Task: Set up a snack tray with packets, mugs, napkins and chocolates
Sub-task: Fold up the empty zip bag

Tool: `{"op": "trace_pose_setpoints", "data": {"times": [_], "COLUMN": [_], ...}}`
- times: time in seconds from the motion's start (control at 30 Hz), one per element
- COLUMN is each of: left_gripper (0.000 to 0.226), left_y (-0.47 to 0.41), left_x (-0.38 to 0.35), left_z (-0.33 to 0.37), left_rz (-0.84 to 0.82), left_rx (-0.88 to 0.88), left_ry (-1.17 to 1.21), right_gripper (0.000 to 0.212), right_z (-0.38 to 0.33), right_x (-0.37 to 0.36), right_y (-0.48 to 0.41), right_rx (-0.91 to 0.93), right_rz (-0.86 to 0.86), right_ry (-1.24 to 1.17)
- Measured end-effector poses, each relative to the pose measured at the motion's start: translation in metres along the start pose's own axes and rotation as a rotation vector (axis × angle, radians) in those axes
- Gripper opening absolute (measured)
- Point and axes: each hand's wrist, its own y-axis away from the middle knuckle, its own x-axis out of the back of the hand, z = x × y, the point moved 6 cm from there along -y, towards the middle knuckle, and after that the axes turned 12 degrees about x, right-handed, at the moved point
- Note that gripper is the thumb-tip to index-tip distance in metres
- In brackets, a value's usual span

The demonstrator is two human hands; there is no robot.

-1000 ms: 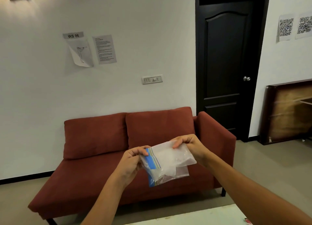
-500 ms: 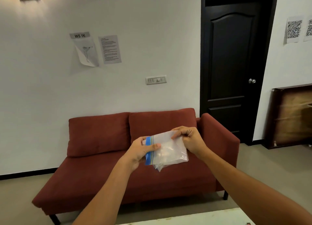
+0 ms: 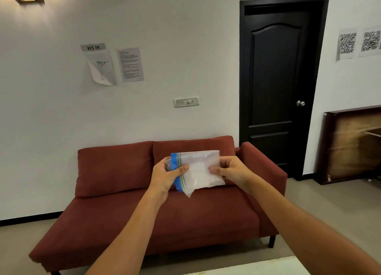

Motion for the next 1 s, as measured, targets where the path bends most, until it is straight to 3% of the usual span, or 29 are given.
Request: {"op": "trace_pose_setpoints", "data": {"times": [0.13,0.23,0.3,0.43,0.5,0.57,0.67,0.73,0.8,0.93,1.0], "left_gripper": [0.065,0.056,0.054,0.041,0.032,0.028,0.027,0.023,0.024,0.05,0.057], "left_y": [0.004,0.012,0.017,0.019,0.017,0.015,0.013,0.015,0.016,0.014,0.019], "left_x": [0.0,-0.006,-0.01,-0.007,-0.004,-0.002,-0.009,-0.018,-0.022,-0.012,-0.013], "left_z": [-0.018,-0.03,-0.032,-0.028,-0.026,-0.024,-0.014,-0.004,0.008,0.003,-0.012], "left_rz": [-0.07,-0.209,-0.255,-0.185,-0.197,-0.234,-0.307,-0.372,-0.393,-0.371,-0.387], "left_rx": [0.172,0.324,0.318,0.234,0.207,0.197,0.192,0.164,0.131,0.227,0.284], "left_ry": [0.06,-0.02,-0.107,-0.222,-0.287,-0.349,-0.445,-0.5,-0.485,-0.135,-0.114], "right_gripper": [0.026,0.027,0.026,0.022,0.032,0.056,0.076,0.059,0.035,0.025,0.025], "right_z": [-0.005,-0.002,0.001,0.008,-0.002,-0.022,-0.045,-0.049,-0.043,-0.026,-0.017], "right_x": [0.005,0.005,0.004,0.002,0.006,0.011,-0.002,-0.016,-0.02,-0.013,-0.012], "right_y": [-0.005,-0.005,-0.004,0.001,0.002,-0.002,-0.012,-0.016,-0.015,-0.003,0.002], "right_rx": [0.089,0.101,0.083,-0.056,-0.03,0.032,0.009,-0.021,-0.02,-0.007,0.01], "right_rz": [0.137,0.186,0.179,0.09,0.058,0.023,-0.21,-0.365,-0.364,-0.106,0.013], "right_ry": [-0.011,-0.052,-0.054,0.01,0.137,0.258,0.426,0.548,0.582,0.218,0.068]}}
